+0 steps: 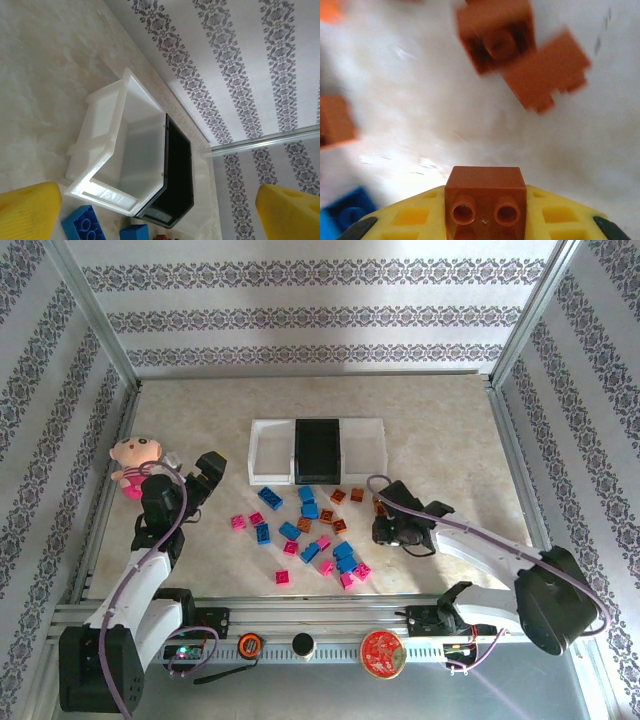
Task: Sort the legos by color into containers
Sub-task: Pick up the lego from the bottom-right of the table, then place the lego in the container.
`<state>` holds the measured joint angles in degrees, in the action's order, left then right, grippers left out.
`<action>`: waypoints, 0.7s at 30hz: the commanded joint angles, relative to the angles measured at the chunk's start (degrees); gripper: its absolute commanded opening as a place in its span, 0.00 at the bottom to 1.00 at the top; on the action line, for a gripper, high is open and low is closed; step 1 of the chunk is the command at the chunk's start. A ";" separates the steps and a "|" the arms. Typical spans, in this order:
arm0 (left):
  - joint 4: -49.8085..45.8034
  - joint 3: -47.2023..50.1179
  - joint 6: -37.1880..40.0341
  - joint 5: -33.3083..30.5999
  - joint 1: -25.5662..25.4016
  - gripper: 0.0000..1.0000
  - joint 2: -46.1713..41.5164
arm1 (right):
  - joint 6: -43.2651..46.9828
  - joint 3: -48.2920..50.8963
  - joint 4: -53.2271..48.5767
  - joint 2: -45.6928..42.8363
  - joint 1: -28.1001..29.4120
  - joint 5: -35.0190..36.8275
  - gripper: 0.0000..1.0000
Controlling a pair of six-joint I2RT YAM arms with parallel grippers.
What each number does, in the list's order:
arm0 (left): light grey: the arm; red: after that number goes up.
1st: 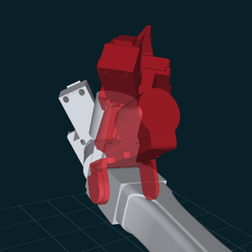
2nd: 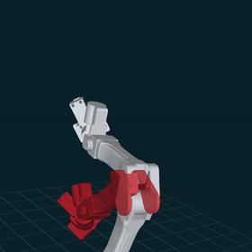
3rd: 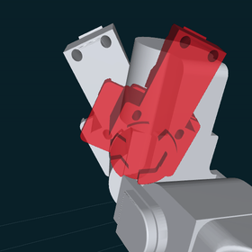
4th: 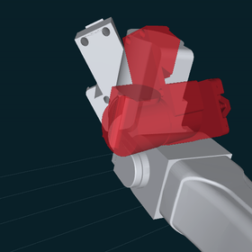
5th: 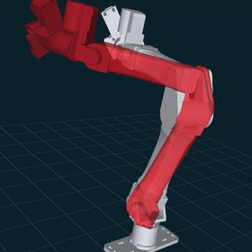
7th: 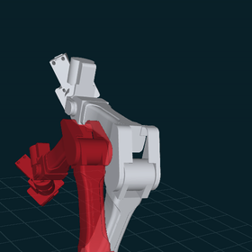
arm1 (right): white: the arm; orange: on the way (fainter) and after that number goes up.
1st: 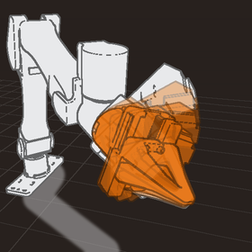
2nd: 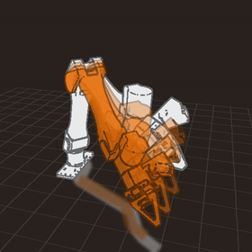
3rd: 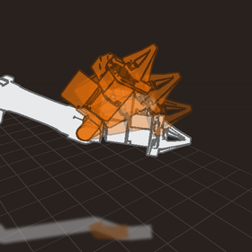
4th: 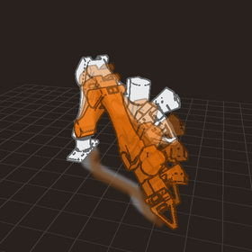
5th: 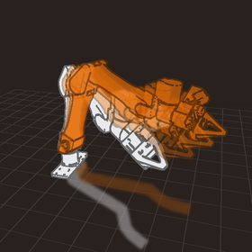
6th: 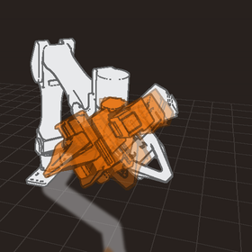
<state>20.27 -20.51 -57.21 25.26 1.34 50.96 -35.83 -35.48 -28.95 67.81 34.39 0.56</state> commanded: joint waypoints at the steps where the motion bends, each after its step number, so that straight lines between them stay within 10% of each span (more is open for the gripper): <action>1: -3.28 -2.54 3.02 -0.06 -1.52 1.00 1.78 | 3.41 -6.48 2.07 -2.30 0.18 1.43 0.27; 16: -12.65 -5.84 6.82 1.15 -2.22 1.00 3.91 | 13.77 -35.17 10.29 29.48 -9.05 3.56 0.27; 21: -16.57 -6.45 8.67 -0.44 -2.57 1.00 2.35 | 14.81 -40.61 11.02 35.22 -9.81 4.14 0.41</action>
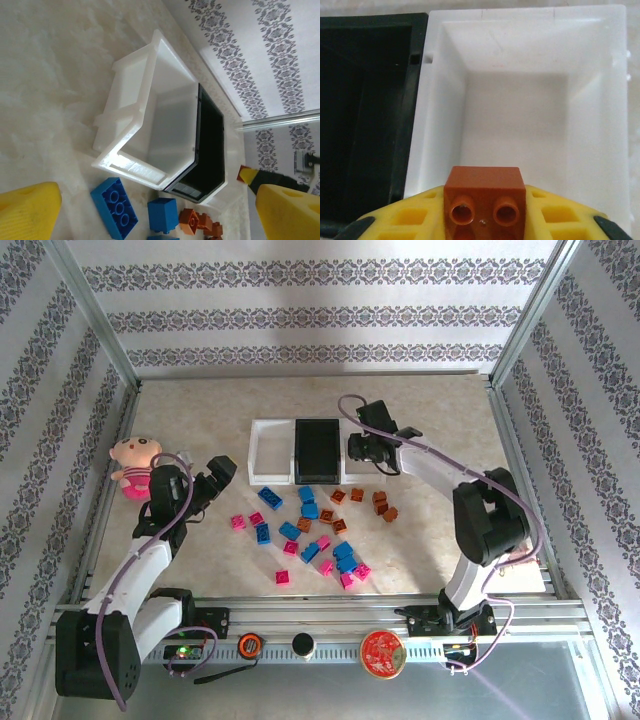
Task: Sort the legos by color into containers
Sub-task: Place the lego in the container, then pick up the lego from the middle-left of the table.
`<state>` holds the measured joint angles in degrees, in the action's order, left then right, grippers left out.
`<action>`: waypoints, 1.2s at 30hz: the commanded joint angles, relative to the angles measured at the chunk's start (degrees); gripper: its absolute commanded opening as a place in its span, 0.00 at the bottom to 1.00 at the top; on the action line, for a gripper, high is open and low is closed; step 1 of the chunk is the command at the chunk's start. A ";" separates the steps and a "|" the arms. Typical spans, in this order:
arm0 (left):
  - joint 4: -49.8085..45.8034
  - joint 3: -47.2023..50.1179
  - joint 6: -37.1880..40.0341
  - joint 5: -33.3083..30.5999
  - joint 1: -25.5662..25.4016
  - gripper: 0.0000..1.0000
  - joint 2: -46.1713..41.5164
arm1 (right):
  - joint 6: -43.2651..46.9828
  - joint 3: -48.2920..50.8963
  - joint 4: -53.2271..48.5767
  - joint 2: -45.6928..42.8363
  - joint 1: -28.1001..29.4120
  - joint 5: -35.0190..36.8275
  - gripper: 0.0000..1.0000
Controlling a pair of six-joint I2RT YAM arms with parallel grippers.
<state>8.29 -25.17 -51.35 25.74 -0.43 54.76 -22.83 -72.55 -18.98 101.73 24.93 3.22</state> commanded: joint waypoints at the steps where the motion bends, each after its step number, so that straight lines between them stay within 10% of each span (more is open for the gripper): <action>1: -4.97 -1.84 3.08 -1.23 -0.89 1.00 -1.63 | 2.04 -4.11 1.08 1.52 -0.47 1.65 0.45; 9: -10.55 -4.34 6.44 -5.21 -4.63 1.00 -1.31 | 3.59 0.57 3.63 -5.07 -0.59 1.74 0.61; 16: -27.47 -9.00 12.00 -27.06 -18.43 0.94 -0.16 | 1.69 12.40 7.45 -17.58 0.58 1.76 0.62; 36: -24.74 -3.03 10.61 -21.83 -18.91 0.61 11.73 | -1.30 25.46 11.34 -27.35 3.89 3.61 0.63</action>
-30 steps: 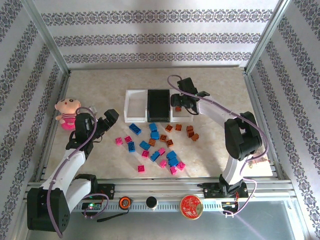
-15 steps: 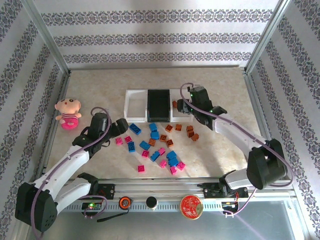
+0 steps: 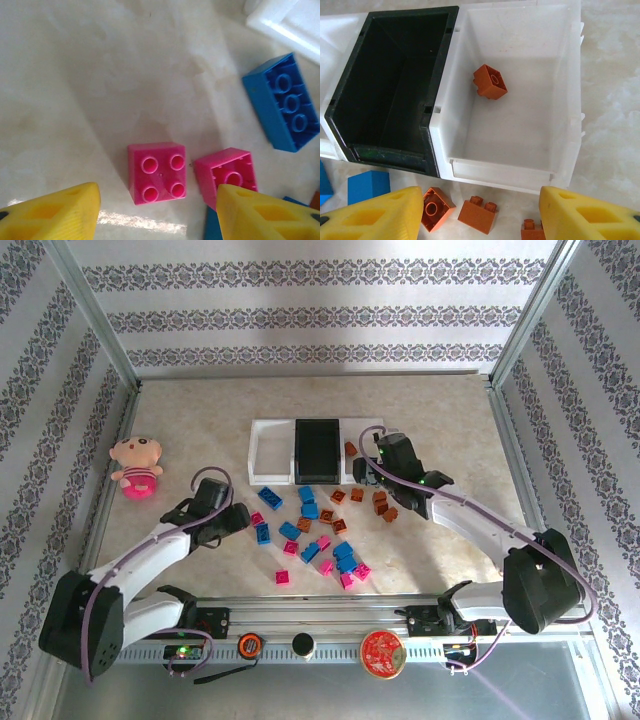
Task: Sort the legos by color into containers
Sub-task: Pick up the lego from the middle-left of the table.
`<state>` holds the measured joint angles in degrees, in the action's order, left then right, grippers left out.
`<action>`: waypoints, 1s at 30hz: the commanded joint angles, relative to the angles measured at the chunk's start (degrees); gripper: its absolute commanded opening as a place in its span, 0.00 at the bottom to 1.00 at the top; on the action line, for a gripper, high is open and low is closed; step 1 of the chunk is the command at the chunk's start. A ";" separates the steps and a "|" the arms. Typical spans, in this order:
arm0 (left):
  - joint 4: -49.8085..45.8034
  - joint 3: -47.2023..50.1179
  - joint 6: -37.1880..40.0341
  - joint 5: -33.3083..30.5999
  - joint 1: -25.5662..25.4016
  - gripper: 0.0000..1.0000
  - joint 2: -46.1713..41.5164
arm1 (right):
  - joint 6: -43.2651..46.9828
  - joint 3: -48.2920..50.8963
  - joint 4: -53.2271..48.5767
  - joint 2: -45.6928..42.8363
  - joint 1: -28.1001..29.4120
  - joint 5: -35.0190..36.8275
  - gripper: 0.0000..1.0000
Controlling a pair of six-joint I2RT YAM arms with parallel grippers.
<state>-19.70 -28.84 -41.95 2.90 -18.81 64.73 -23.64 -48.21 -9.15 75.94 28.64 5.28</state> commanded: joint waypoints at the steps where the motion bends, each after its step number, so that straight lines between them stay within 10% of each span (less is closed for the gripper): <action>1: 3.75 0.51 1.32 0.83 -0.56 0.61 2.81 | -0.51 1.28 1.37 -1.91 0.18 1.36 0.63; 18: 8.87 -1.40 4.28 -1.35 -0.35 0.32 12.72 | -0.03 4.26 0.82 -5.46 4.53 2.11 0.63; 30: -1.35 -13.08 7.78 -4.66 -5.48 0.21 4.08 | -1.01 8.59 1.93 -7.29 5.02 1.94 0.64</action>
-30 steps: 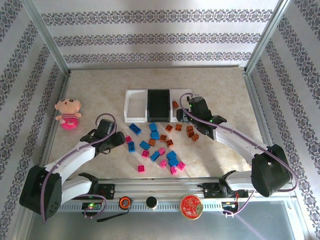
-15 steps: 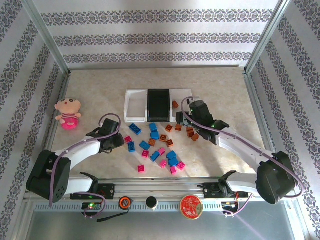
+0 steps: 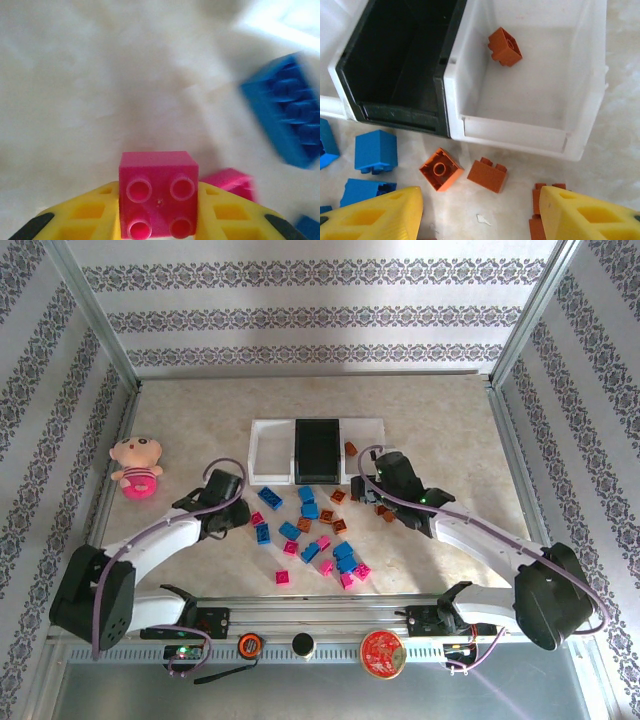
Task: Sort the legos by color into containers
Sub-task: Pick up the lego from the middle-left of the table, then place the lego in the container, then pick up the lego from the bottom-center of the table.
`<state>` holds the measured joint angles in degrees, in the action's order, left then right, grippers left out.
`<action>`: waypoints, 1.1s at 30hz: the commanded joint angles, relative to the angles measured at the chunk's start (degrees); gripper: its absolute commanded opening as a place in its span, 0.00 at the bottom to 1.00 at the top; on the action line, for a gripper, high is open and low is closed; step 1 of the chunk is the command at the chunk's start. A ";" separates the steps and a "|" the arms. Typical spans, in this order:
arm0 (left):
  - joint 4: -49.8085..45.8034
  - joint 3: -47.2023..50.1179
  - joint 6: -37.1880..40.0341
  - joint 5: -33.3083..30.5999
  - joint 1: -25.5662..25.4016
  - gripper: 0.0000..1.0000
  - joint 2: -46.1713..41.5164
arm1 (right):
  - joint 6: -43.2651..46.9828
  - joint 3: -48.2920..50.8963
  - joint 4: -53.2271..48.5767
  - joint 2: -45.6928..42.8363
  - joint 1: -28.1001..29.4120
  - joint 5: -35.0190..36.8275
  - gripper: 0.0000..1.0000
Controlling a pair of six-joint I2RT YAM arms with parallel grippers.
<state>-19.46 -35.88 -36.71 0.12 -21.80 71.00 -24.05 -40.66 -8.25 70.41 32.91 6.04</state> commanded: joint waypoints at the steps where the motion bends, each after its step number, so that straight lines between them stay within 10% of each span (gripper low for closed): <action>1: -1.96 -8.50 3.05 -1.98 -3.03 0.21 -1.22 | -0.77 1.49 1.28 -1.89 0.74 0.95 0.64; 17: 0.54 -38.12 5.37 -2.77 -2.29 0.21 31.25 | -2.78 6.56 -0.82 -6.32 1.11 -0.39 0.64; 33: 5.74 -29.67 4.02 5.12 -2.92 0.80 15.98 | -1.89 7.06 -2.76 -9.54 0.76 -4.01 0.74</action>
<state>-16.43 -68.62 -32.38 2.96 -23.99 93.38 -25.69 -34.79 -10.11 62.17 33.28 4.01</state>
